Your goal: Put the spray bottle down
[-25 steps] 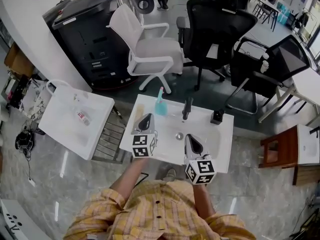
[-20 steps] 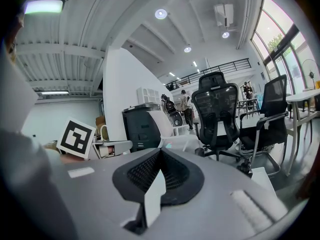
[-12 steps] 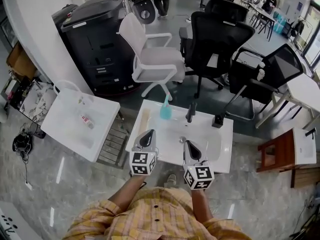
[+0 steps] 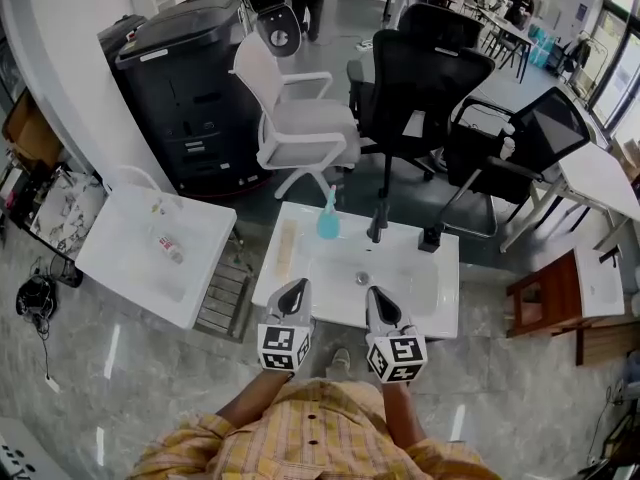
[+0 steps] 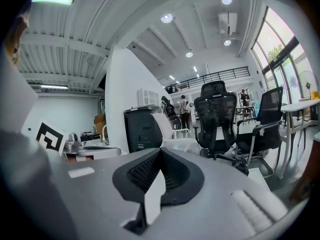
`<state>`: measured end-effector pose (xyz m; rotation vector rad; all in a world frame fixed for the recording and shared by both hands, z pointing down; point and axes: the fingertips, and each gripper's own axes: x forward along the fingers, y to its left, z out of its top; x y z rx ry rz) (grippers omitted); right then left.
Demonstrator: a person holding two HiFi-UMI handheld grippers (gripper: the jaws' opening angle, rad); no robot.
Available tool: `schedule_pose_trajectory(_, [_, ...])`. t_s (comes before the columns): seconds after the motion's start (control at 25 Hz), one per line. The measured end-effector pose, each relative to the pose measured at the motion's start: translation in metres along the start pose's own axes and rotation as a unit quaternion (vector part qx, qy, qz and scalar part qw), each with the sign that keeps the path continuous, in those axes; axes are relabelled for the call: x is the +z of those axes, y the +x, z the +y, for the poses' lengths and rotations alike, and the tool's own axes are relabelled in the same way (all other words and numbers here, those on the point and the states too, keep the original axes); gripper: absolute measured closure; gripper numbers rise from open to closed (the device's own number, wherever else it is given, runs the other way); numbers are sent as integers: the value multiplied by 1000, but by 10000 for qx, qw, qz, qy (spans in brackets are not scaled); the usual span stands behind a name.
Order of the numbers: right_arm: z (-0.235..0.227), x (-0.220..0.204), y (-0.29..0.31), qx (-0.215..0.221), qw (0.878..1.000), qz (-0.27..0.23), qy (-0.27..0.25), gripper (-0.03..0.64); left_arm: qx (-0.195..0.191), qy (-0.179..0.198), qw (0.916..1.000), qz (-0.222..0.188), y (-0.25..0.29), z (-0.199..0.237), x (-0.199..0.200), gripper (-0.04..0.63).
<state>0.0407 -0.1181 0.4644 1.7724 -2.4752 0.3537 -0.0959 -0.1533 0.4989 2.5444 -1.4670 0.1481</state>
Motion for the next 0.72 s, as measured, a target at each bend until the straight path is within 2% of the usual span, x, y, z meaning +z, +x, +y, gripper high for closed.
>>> schedule_pose_trajectory(0.72, [8, -16, -1, -110, 9999, 93, 75, 617, -150, -35, 9999, -73, -21, 1, -9, 597])
